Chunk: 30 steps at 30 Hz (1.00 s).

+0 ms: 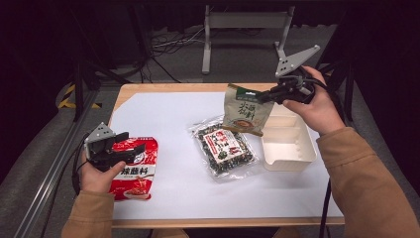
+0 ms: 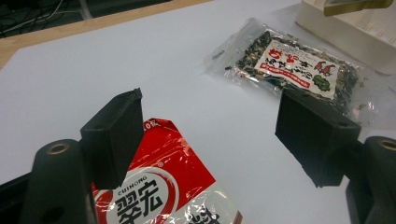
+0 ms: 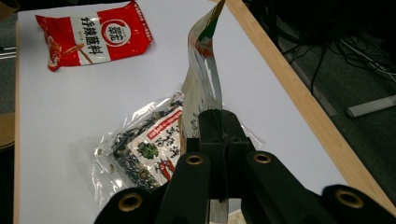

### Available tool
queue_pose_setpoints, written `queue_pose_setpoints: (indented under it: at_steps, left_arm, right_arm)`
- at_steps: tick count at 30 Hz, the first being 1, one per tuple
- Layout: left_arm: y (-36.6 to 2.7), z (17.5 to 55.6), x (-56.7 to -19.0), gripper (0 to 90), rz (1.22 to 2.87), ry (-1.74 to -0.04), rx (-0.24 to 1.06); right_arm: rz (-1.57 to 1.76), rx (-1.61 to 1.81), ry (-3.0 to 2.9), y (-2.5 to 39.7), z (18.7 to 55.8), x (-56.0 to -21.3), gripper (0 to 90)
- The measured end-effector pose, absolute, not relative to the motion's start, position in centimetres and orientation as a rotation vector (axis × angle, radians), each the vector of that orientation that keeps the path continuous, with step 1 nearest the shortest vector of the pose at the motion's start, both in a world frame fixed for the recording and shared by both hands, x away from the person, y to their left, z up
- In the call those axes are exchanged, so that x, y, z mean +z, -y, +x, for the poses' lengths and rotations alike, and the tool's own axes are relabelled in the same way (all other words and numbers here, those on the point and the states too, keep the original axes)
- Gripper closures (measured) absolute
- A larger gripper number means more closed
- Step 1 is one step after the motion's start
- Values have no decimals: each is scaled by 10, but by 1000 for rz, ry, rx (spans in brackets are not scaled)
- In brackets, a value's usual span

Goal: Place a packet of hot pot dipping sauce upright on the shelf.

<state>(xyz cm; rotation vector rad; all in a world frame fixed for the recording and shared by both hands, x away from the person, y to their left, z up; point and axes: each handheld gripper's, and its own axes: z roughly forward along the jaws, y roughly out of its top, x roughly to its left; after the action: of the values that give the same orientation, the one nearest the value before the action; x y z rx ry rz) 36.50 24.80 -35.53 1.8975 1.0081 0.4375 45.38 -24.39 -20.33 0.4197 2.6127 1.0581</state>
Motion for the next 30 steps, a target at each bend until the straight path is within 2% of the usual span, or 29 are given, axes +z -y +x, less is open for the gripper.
queue_pose_setpoints:
  at_steps: [30]
  left_arm:
    - [-271,339,-364,241,1874,-1114,458]
  right_arm:
    - [355,989,-2516,312,486,-196,896]
